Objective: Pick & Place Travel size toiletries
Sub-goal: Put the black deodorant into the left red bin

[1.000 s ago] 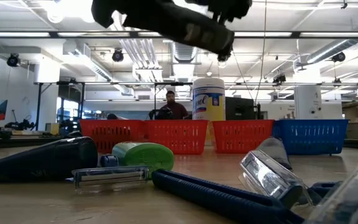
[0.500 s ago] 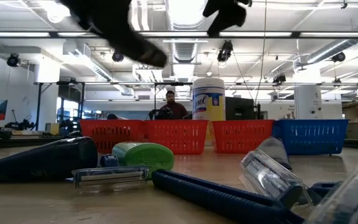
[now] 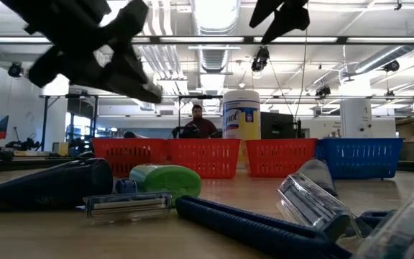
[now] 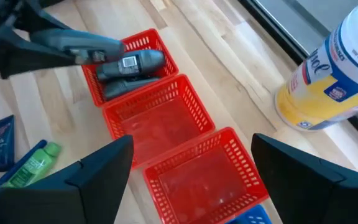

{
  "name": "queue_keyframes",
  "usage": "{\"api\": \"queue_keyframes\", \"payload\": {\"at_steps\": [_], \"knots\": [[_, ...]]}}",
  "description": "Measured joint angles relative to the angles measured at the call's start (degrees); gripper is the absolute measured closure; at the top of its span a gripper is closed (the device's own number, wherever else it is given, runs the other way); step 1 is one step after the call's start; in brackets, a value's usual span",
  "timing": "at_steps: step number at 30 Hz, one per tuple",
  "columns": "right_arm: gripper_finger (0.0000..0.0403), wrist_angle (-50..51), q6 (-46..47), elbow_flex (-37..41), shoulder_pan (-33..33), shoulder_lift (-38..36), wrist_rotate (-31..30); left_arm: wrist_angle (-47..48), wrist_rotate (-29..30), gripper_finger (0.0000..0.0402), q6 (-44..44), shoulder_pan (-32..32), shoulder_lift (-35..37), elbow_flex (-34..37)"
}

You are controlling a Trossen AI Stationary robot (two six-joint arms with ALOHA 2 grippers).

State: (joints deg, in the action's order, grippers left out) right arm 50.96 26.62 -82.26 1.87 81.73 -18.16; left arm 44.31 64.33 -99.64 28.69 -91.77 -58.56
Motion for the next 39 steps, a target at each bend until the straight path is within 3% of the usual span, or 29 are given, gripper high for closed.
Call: {"api": "queue_keyframes", "payload": {"at_steps": [3, 11, 21, 27, 39], "knots": [[0.009, -0.2, 0.4, 0.9, 0.0, 0.0, 0.0, -4.5, -0.3, 0.0194, 5.9, -2.7, -0.4, 1.3], [0.0095, -0.2, 0.7, 2.5, 0.0, 0.0, 0.0, -9.4, -5.3, 0.0193, 6.8, -9.0, -2.9, 6.1], [0.0064, -0.2, 1.9, 3.2, 0.0, 0.0, -0.6, -19.3, -3.5, 0.0191, 8.0, -9.8, -4.7, 10.3], [0.0053, -0.2, 1.9, 3.2, -0.1, 0.0, -1.3, -23.5, -5.6, 0.0191, 13.3, -9.8, -5.0, 10.6], [0.0081, -0.2, 1.9, 3.2, 0.0, 0.0, -1.3, -25.1, -8.6, 0.0191, 17.8, -9.7, -5.0, 11.9]]}}
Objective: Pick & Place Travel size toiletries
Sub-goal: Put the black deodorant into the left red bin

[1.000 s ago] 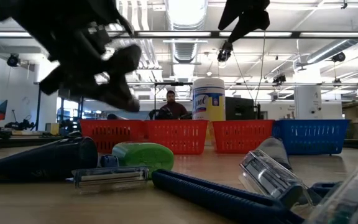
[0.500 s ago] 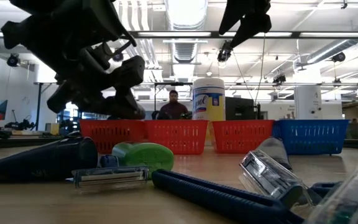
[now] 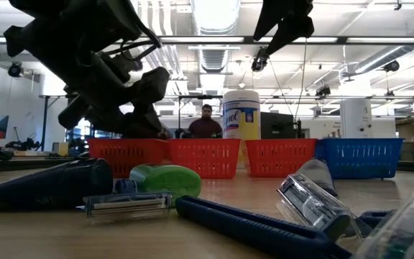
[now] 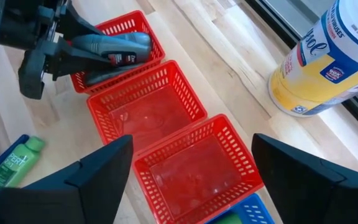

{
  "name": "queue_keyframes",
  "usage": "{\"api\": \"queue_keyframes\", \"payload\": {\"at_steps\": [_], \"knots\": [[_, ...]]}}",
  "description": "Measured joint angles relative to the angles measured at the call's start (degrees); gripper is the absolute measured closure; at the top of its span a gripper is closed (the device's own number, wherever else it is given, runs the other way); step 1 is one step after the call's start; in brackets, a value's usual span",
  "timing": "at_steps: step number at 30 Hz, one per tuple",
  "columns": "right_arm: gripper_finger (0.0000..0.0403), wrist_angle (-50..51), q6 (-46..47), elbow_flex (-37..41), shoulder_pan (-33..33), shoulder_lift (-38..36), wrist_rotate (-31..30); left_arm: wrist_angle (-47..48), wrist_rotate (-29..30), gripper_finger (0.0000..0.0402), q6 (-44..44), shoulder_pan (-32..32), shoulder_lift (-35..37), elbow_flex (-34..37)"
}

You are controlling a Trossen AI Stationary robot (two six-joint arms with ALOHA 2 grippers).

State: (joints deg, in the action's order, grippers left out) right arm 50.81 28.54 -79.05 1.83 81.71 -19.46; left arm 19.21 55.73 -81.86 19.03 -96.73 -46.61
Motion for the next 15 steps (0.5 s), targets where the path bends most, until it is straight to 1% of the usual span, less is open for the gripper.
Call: {"api": "queue_keyframes", "payload": {"at_steps": [3, 7, 15], "knots": [[0.0083, 0.0, 0.0, 0.0, 0.0, 0.0, 0.0, 0.0, 0.3, 0.0191, 1.4, 0.3, 0.2, 0.0], [0.0073, 0.0, 0.0, 0.0, 0.0, 0.0, 0.0, 0.0, 0.3, 0.0186, 2.5, 0.3, 0.3, 0.0], [0.0049, 0.4, 0.0, 0.0, 0.0, 0.0, 0.0, 0.3, 0.2, 0.0156, 4.3, 1.1, 1.2, 0.0]]}}
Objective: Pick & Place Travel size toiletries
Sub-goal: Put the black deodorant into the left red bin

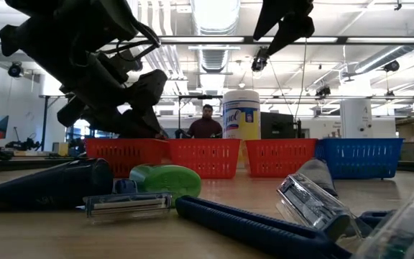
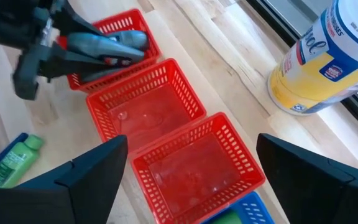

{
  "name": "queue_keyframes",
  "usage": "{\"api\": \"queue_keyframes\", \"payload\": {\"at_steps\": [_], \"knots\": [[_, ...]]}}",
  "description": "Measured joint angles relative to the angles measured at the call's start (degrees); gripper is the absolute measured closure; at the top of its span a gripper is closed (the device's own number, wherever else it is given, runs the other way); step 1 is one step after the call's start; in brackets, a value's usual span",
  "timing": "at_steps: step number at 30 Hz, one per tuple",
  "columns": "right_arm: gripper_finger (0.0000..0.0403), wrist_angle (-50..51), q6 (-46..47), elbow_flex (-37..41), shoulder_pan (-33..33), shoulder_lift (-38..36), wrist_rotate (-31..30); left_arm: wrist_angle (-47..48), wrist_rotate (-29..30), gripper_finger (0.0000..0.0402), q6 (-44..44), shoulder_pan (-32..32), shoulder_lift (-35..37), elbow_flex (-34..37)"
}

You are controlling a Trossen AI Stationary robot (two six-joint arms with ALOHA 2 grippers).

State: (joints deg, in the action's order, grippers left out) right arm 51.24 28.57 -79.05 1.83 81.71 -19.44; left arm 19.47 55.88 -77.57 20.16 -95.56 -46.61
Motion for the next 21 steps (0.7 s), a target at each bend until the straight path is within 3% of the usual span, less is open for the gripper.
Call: {"api": "queue_keyframes", "payload": {"at_steps": [8, 15, 21], "knots": [[0.0053, 1.6, 0.0, 0.0, 0.0, 0.0, 0.0, 6.8, -3.9, 0.0149, 1.7, 1.3, 6.8, 0.2], [0.0066, 1.6, -0.2, 0.0, 0.0, 0.0, 0.0, 9.8, -6.5, 0.0146, 0.7, 1.2, 7.3, 0.6], [0.0053, 1.7, -0.5, 0.0, 0.0, 0.0, 0.0, 9.6, -7.2, 0.0107, -3.3, 1.2, 7.7, 1.4]]}}
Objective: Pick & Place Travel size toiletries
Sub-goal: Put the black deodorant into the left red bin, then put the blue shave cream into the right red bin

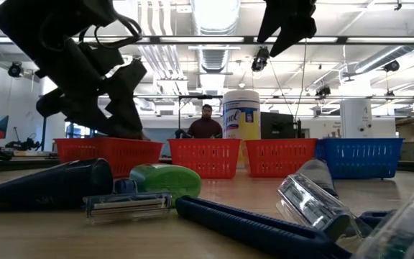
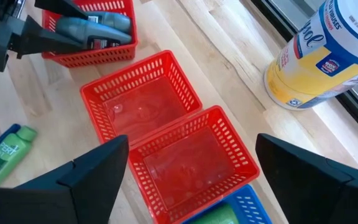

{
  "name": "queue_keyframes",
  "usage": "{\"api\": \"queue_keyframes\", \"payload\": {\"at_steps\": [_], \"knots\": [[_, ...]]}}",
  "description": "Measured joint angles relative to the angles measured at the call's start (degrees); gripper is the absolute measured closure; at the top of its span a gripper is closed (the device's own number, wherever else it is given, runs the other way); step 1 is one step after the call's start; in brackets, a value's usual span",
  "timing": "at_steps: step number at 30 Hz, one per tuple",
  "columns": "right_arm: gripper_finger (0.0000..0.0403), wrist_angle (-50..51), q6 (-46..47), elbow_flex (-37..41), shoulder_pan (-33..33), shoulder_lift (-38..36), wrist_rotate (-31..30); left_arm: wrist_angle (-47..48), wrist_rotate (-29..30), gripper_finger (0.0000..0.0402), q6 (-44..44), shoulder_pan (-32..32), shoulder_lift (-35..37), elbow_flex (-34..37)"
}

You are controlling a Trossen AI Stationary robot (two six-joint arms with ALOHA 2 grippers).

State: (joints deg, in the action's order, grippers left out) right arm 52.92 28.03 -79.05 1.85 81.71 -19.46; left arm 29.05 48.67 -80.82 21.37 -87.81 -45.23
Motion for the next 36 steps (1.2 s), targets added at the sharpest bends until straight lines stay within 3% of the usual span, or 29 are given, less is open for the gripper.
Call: {"api": "queue_keyframes", "payload": {"at_steps": [8, 15, 23, 26, 32, 36], "knots": [[0.0045, 0.6, -1.0, 0.0, 0.0, 0.0, 0.0, 5.7, -4.0, 0.0048, 3.1, 0.0, 2.0, -2.8], [0.0059, 0.6, -1.7, 0.0, 0.0, 0.0, 0.0, 16.7, -12.4, 0.0046, 0.7, 0.1, 4.1, -3.9], [0.006, 0.9, -1.7, 0.0, 0.0, 0.0, 0.5, 17.3, -13.1, 0.0045, 3.3, 1.4, 8.7, -6.4], [0.0051, 1.0, -2.5, 0.0, 0.0, 0.0, 4.1, 17.0, -13.1, 0.0044, 8.7, 2.4, 10.7, -8.6], [0.0046, 1.1, -7.8, 2.2, 0.7, 0.0, 22.5, 12.8, -16.4, 0.0044, 25.3, 6.1, 11.3, -9.9], [0.0057, 2.3, -14.6, 7.1, 3.6, 0.0, 27.0, 4.7, -18.6, 0.0047, 37.7, 10.4, 7.9, -9.8]]}}
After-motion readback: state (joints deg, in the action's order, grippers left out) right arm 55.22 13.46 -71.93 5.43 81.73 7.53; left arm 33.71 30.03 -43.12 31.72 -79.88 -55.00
